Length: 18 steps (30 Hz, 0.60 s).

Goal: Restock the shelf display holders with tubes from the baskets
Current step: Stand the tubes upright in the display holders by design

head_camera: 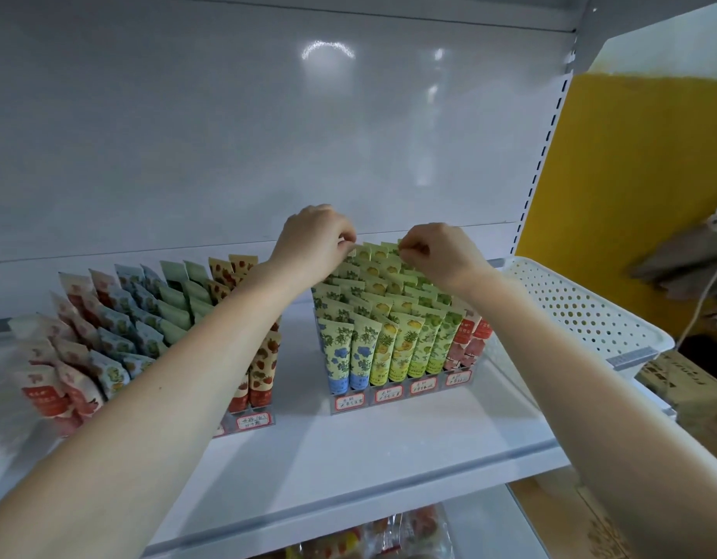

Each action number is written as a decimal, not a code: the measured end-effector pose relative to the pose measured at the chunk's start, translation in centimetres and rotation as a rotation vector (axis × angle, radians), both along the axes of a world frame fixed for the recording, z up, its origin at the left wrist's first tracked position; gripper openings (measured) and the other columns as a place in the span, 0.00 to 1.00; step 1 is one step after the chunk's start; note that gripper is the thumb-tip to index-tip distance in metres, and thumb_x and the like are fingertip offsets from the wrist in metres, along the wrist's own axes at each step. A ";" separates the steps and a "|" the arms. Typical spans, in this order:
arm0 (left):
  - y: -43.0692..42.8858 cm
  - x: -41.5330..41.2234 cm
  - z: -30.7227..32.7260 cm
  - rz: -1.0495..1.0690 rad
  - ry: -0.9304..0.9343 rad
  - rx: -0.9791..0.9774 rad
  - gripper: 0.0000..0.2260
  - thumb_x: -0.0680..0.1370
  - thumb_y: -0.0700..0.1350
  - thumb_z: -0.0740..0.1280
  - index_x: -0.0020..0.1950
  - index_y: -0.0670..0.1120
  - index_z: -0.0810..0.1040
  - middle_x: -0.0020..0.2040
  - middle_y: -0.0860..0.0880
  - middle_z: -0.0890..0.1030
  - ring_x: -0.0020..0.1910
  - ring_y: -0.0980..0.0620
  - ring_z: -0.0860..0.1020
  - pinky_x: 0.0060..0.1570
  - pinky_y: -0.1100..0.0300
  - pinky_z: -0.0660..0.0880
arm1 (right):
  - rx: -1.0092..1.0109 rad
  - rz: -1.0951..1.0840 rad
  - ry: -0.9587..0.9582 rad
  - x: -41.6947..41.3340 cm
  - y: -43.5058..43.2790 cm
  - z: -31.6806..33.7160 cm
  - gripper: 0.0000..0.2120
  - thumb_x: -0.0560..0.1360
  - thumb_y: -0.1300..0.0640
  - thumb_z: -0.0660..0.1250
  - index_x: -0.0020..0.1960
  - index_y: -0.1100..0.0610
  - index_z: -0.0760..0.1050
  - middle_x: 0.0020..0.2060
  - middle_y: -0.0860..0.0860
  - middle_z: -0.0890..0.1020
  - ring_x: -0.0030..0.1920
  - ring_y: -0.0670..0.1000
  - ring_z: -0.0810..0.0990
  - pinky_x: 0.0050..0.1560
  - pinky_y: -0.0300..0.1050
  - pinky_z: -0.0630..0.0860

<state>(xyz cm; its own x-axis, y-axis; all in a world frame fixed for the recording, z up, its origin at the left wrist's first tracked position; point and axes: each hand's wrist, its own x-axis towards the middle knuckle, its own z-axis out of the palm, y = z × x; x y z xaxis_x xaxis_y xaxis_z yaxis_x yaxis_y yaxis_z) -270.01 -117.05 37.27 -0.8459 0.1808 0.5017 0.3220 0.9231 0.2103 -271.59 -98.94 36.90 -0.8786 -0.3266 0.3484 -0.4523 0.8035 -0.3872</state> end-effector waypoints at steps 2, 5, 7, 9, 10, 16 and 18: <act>0.1 -0.2 0.0 0.008 -0.011 -0.026 0.08 0.77 0.43 0.65 0.52 0.43 0.82 0.51 0.44 0.79 0.52 0.44 0.75 0.54 0.51 0.72 | 0.019 -0.004 0.006 -0.2 -0.2 0.0 0.09 0.78 0.60 0.61 0.53 0.60 0.78 0.47 0.54 0.82 0.47 0.53 0.79 0.50 0.48 0.77; 0.5 -0.6 0.0 0.010 -0.015 -0.078 0.08 0.78 0.44 0.65 0.54 0.45 0.82 0.53 0.44 0.79 0.54 0.44 0.74 0.55 0.52 0.70 | 0.040 0.005 0.004 -0.4 -0.6 0.1 0.08 0.78 0.60 0.61 0.51 0.60 0.79 0.46 0.54 0.82 0.46 0.54 0.79 0.50 0.51 0.78; 0.8 -0.8 0.0 -0.005 -0.030 -0.121 0.08 0.78 0.43 0.65 0.54 0.46 0.82 0.52 0.45 0.78 0.55 0.43 0.73 0.55 0.51 0.70 | 0.070 0.003 -0.001 -0.6 -0.9 0.0 0.08 0.78 0.60 0.62 0.50 0.59 0.79 0.46 0.54 0.82 0.46 0.54 0.79 0.48 0.51 0.78; 1.2 -1.0 -0.2 -0.017 -0.060 -0.160 0.07 0.78 0.42 0.65 0.52 0.47 0.83 0.51 0.45 0.77 0.54 0.43 0.72 0.53 0.52 0.69 | 0.103 -0.001 -0.006 -0.8 -1.1 -0.2 0.07 0.77 0.60 0.62 0.50 0.58 0.79 0.46 0.53 0.81 0.46 0.54 0.79 0.45 0.48 0.77; 1.3 -1.1 -0.3 -0.017 -0.071 -0.170 0.07 0.77 0.42 0.66 0.52 0.48 0.83 0.50 0.46 0.76 0.54 0.43 0.72 0.52 0.53 0.68 | 0.116 -0.002 -0.006 -0.9 -1.2 -0.4 0.07 0.77 0.60 0.62 0.49 0.58 0.79 0.46 0.53 0.81 0.46 0.54 0.78 0.43 0.46 0.75; 1.4 -1.9 0.0 -0.008 -0.075 -0.159 0.07 0.78 0.41 0.65 0.53 0.45 0.82 0.52 0.44 0.76 0.55 0.43 0.72 0.54 0.51 0.69 | 0.081 0.013 0.023 -1.5 -1.1 -0.4 0.08 0.78 0.60 0.62 0.51 0.59 0.79 0.47 0.54 0.82 0.45 0.53 0.78 0.44 0.46 0.75; 1.2 -2.2 0.1 0.012 -0.055 -0.155 0.10 0.79 0.42 0.63 0.58 0.45 0.80 0.55 0.43 0.76 0.57 0.42 0.72 0.56 0.49 0.69 | 0.052 0.007 0.060 -1.9 -1.2 -0.2 0.09 0.78 0.59 0.61 0.54 0.58 0.78 0.50 0.54 0.81 0.47 0.54 0.78 0.47 0.48 0.76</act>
<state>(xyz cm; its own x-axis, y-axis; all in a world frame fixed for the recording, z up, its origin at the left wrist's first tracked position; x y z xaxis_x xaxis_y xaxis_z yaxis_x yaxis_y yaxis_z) -272.24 -115.82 37.33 -0.8741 0.2416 0.4214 0.3023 0.9496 0.0825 -273.49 -100.11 36.74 -0.8540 -0.3520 0.3830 -0.4793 0.8186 -0.3164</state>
